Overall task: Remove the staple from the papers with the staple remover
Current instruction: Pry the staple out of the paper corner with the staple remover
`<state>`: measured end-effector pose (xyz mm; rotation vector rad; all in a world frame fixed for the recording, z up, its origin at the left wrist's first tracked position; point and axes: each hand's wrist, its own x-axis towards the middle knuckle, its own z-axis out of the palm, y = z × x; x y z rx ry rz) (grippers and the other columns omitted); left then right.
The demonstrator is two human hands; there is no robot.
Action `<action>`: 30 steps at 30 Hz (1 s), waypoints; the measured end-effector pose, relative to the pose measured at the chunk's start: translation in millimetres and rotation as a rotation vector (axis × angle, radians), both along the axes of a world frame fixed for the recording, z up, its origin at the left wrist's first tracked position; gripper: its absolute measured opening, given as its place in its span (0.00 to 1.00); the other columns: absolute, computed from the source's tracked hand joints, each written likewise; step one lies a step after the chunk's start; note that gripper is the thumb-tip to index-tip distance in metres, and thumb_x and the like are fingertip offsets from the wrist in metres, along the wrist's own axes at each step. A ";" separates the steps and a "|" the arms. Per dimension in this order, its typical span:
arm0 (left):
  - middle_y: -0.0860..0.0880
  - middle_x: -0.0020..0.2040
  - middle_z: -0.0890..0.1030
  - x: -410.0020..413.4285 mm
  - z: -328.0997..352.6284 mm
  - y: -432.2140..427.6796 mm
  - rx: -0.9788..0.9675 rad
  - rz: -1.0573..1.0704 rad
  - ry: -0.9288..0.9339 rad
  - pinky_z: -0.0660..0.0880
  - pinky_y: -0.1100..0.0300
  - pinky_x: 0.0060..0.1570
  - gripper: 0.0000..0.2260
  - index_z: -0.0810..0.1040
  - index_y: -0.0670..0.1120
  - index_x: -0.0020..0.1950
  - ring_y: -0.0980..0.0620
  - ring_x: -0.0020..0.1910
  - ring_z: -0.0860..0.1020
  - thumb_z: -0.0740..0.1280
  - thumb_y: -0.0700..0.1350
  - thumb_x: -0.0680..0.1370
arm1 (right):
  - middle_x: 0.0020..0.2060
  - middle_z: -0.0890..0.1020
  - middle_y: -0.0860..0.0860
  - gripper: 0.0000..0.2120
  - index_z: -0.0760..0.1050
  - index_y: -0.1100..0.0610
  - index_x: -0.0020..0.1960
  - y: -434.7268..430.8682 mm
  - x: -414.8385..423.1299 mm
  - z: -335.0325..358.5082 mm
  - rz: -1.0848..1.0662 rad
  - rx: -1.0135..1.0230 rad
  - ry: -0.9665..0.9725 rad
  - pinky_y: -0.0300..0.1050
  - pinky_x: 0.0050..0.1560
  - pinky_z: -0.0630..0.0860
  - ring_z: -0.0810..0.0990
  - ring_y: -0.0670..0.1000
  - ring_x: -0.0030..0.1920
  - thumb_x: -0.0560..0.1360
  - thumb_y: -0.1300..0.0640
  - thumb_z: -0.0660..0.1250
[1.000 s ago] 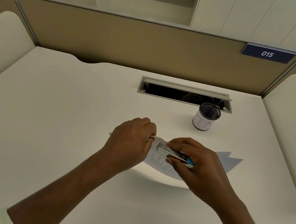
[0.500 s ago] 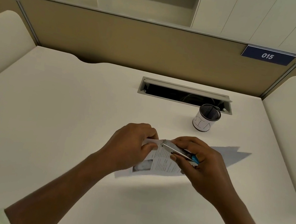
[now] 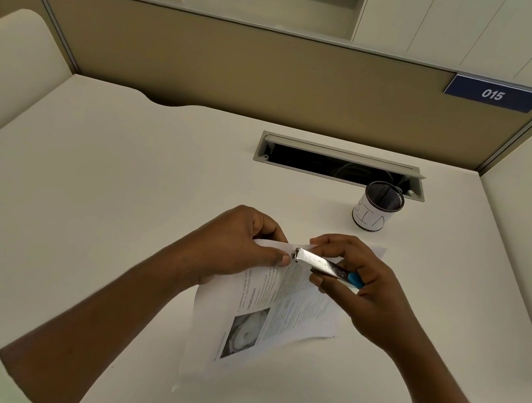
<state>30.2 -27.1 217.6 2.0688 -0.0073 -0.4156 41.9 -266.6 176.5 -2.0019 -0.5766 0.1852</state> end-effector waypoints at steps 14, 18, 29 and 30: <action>0.48 0.43 0.87 -6.2 -0.1 -1.4 -0.143 0.043 0.056 0.81 0.53 0.43 0.04 0.86 0.48 0.46 0.45 0.43 0.85 0.74 0.47 0.76 | 0.60 0.78 0.44 0.13 0.80 0.44 0.56 3.1 -11.0 3.9 -0.028 -0.014 -0.090 0.35 0.54 0.78 0.79 0.47 0.58 0.73 0.45 0.69; 0.49 0.42 0.87 -8.3 -1.3 -1.6 -0.110 0.031 0.022 0.80 0.54 0.41 0.03 0.85 0.50 0.44 0.47 0.41 0.85 0.74 0.48 0.76 | 0.58 0.79 0.45 0.18 0.81 0.48 0.59 2.8 -12.9 0.5 -0.059 -0.017 -0.070 0.42 0.52 0.82 0.80 0.48 0.57 0.72 0.43 0.68; 0.53 0.41 0.85 -15.3 -8.0 -6.8 0.052 0.039 -0.109 0.80 0.53 0.43 0.03 0.83 0.50 0.43 0.53 0.41 0.83 0.74 0.47 0.75 | 0.47 0.84 0.44 0.15 0.83 0.52 0.54 5.3 -14.3 1.3 -0.099 0.063 0.184 0.42 0.39 0.80 0.82 0.48 0.34 0.72 0.45 0.72; 0.54 0.41 0.85 -15.9 -8.2 -6.6 0.057 0.036 -0.117 0.80 0.53 0.43 0.03 0.83 0.50 0.43 0.53 0.41 0.83 0.74 0.47 0.75 | 0.43 0.84 0.44 0.14 0.83 0.51 0.53 5.2 -13.6 1.7 -0.095 0.079 0.231 0.40 0.38 0.78 0.80 0.46 0.33 0.72 0.45 0.72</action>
